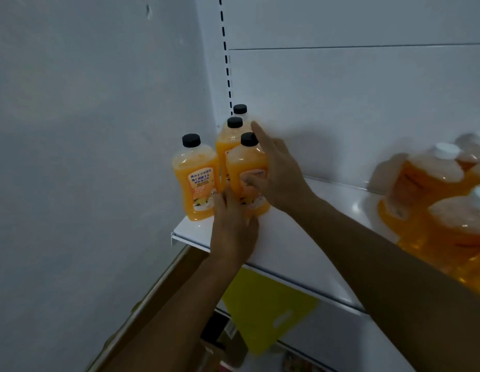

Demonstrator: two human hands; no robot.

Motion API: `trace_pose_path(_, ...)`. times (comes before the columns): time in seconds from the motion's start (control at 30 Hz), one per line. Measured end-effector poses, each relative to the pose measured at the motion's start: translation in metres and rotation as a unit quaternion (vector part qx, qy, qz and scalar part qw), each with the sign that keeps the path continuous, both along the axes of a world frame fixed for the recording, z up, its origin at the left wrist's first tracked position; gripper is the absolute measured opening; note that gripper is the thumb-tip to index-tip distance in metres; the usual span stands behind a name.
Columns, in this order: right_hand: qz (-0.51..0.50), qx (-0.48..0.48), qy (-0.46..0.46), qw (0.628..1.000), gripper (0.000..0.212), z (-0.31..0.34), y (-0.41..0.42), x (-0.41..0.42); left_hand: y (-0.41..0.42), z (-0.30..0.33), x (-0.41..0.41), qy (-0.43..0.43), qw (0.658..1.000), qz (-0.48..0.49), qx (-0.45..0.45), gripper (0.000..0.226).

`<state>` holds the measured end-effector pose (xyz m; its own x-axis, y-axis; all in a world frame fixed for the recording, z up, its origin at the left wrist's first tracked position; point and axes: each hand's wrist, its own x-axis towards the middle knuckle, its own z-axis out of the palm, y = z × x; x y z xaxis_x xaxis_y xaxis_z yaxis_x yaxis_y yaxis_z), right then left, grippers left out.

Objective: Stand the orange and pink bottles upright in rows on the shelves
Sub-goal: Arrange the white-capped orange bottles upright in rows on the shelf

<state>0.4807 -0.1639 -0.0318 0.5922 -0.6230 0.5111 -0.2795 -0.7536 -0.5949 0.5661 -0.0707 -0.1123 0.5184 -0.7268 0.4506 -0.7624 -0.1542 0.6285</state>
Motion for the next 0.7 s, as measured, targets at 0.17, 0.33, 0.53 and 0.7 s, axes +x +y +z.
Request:
trace_pose_path(0.17, -0.023, 0.017, 0.055, 0.998, 0.095, 0.003, 0.015, -0.024, 0.022, -0.013, -0.012, -0.024, 0.992, 0.007, 0.120, 0.085)
trace_pose_path(0.33, -0.034, -0.003, 0.091, 0.995, 0.079, 0.021, 0.042, -0.071, 0.041, -0.011, -0.025, -0.080, 0.978, 0.033, 0.189, 0.096)
trace_pose_path(0.53, -0.046, -0.053, 0.087, 0.994, 0.074, 0.041, 0.104, -0.163, 0.077, -0.002, -0.089, -0.104, 0.975, 0.044, 0.191, 0.095)
trace_pose_path(0.7, -0.094, -0.072, 0.067, 0.991, 0.072, 0.043, 0.153, -0.279, 0.103, -0.004, -0.209, -0.133, 0.975, -0.029, 0.175, 0.094)
